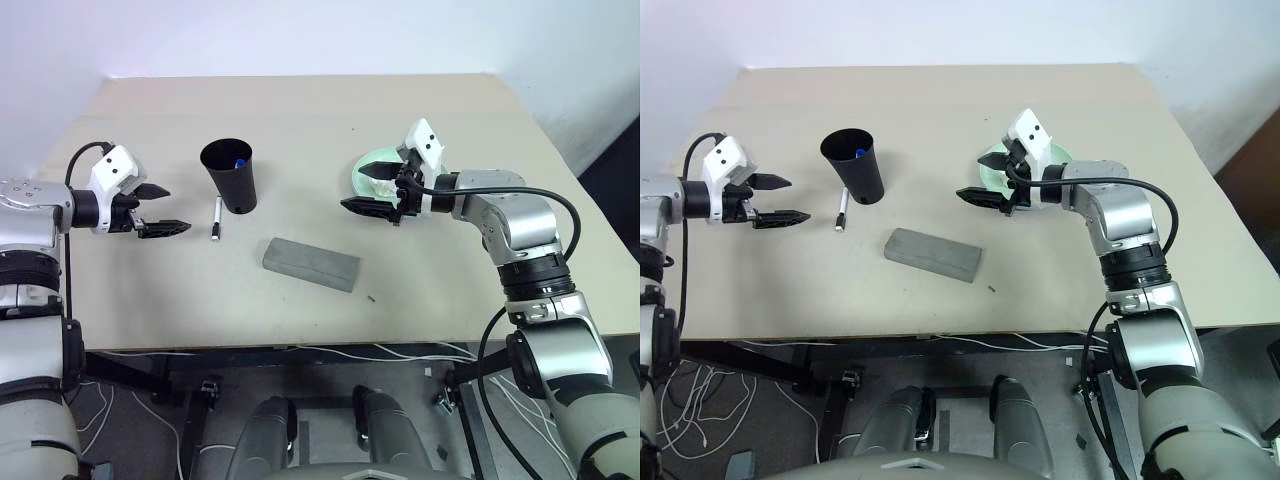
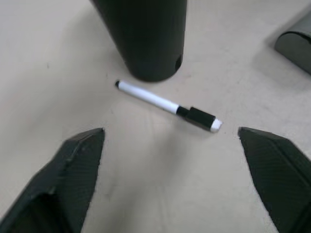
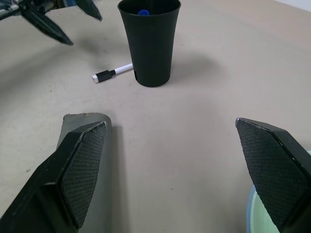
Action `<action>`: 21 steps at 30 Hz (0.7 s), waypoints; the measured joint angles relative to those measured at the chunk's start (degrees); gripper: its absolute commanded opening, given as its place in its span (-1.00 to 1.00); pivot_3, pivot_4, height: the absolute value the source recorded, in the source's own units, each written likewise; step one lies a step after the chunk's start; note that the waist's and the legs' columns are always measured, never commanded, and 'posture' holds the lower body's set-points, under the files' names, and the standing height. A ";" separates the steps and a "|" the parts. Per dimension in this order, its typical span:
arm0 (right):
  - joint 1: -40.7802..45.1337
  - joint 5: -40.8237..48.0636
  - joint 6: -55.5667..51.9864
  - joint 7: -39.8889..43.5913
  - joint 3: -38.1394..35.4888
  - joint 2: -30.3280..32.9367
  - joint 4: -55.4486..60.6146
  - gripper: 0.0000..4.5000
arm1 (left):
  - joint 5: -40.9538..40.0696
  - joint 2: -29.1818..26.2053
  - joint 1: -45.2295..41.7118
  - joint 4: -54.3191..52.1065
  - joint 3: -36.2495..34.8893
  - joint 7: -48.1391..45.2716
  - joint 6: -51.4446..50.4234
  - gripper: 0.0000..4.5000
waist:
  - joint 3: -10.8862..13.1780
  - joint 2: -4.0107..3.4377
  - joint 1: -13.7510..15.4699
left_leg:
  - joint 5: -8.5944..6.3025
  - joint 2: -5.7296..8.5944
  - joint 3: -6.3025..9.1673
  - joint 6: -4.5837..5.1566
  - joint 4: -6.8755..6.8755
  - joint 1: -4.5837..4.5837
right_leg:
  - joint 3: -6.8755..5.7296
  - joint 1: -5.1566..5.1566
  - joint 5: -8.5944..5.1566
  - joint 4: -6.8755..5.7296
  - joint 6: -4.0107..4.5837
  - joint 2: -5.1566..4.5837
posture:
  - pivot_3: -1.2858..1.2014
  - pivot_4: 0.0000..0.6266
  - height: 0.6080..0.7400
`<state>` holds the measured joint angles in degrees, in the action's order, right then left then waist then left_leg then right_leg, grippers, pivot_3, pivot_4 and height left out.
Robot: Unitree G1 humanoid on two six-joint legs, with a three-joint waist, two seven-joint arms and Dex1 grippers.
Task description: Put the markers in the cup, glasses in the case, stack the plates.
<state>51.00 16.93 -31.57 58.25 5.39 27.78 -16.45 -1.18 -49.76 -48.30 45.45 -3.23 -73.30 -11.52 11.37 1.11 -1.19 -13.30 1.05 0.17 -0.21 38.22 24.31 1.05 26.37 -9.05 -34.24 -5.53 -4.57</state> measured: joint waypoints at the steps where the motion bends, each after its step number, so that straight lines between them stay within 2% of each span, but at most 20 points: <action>1: -0.01 0.00 0.03 0.01 0.02 -0.06 -0.02 1.00 | -1.23 0.77 2.99 -5.67 -1.06 2.54 -5.36 0.97 | 0.00 0.00 0.00 | 0.00 -0.01 0.00 0.00 -0.01 0.00 | 0.00 0.00 0.00 0.01 0.00 0.00 | 0.03 -0.52 0.89; 5: 0.01 -0.06 0.28 0.02 0.30 -0.46 -0.05 1.00 | -3.95 5.79 8.92 -20.02 -4.30 14.06 -20.99 0.97 | 0.00 0.01 0.22 | 0.00 0.00 0.06 0.00 0.02 0.00 | -0.02 -0.04 0.01 0.00 0.00 0.00 | 0.03 -0.52 0.89; 10: 0.03 -0.43 0.78 0.04 0.55 -0.75 -0.12 1.00 | -5.22 12.18 9.48 -31.64 -7.40 29.16 -35.87 0.97 | -0.01 0.01 0.12 | 0.00 0.04 0.05 -0.01 0.02 -0.16 | 0.00 -0.18 0.01 -0.01 0.00 0.00 | 0.03 -0.52 0.89; 16: 0.03 -0.54 0.89 0.05 0.59 -1.00 -0.17 1.00 | -4.84 17.55 9.19 -36.17 -7.81 43.21 -47.49 0.97 | -0.01 0.02 -0.05 | 0.00 0.04 0.05 -0.01 -0.01 -0.27 | 0.01 -0.23 0.02 -0.03 0.00 0.05 | 0.03 -0.52 0.89; 21: 0.03 -0.87 1.11 0.05 0.62 -1.46 -0.23 1.00 | -4.40 23.47 9.09 -36.31 -9.52 52.86 -49.35 0.97 | -0.01 0.02 0.11 | 0.00 0.04 0.06 -0.02 -0.01 -0.34 | 0.01 -0.36 0.02 0.01 0.01 0.03 | 0.03 -0.52 0.89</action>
<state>51.02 16.06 -30.46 58.31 6.01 26.32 -16.69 -5.59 -26.28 -39.21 9.13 -12.76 -20.43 -60.87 11.36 1.13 -1.08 -13.30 1.09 0.23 -0.23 38.22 23.96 1.06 26.01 -9.03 -34.23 -5.52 -4.54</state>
